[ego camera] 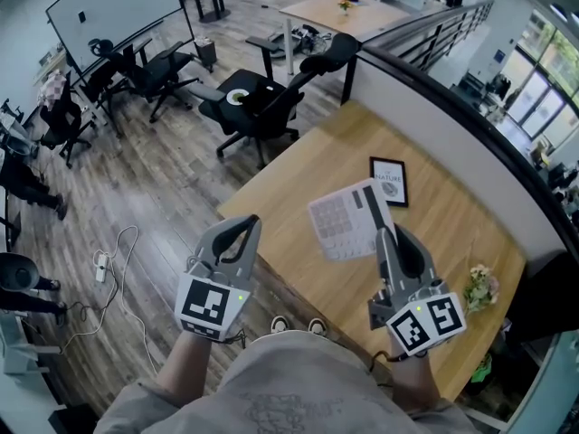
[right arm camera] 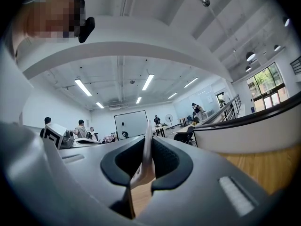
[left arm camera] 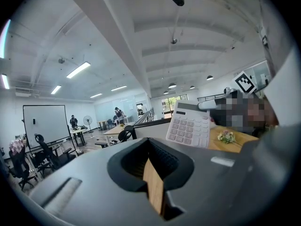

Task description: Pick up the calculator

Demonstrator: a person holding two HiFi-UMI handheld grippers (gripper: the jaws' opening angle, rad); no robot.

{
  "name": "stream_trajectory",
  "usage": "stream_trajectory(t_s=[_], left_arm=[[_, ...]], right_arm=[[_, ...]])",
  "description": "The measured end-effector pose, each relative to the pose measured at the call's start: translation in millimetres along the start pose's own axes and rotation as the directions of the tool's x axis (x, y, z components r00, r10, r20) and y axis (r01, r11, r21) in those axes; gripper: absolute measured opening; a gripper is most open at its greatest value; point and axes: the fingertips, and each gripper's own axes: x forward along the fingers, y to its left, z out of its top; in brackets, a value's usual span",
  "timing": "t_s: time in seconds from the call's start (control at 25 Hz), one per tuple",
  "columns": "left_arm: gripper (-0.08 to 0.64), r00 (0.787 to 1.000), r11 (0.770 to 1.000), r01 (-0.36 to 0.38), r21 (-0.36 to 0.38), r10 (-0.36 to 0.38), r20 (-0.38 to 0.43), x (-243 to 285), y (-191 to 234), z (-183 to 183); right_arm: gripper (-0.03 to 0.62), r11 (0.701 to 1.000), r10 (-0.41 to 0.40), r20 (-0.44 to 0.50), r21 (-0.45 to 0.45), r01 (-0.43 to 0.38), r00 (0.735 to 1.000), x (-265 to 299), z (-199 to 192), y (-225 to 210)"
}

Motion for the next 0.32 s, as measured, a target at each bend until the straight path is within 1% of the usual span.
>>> stream_trajectory(t_s=[0.32], left_arm=[[0.002, 1.000, 1.000, 0.017, 0.010, -0.017, 0.006, -3, -13, 2]], right_arm=[[0.054, 1.000, -0.009, -0.014, -0.005, 0.009, 1.000, -9, -6, -1]])
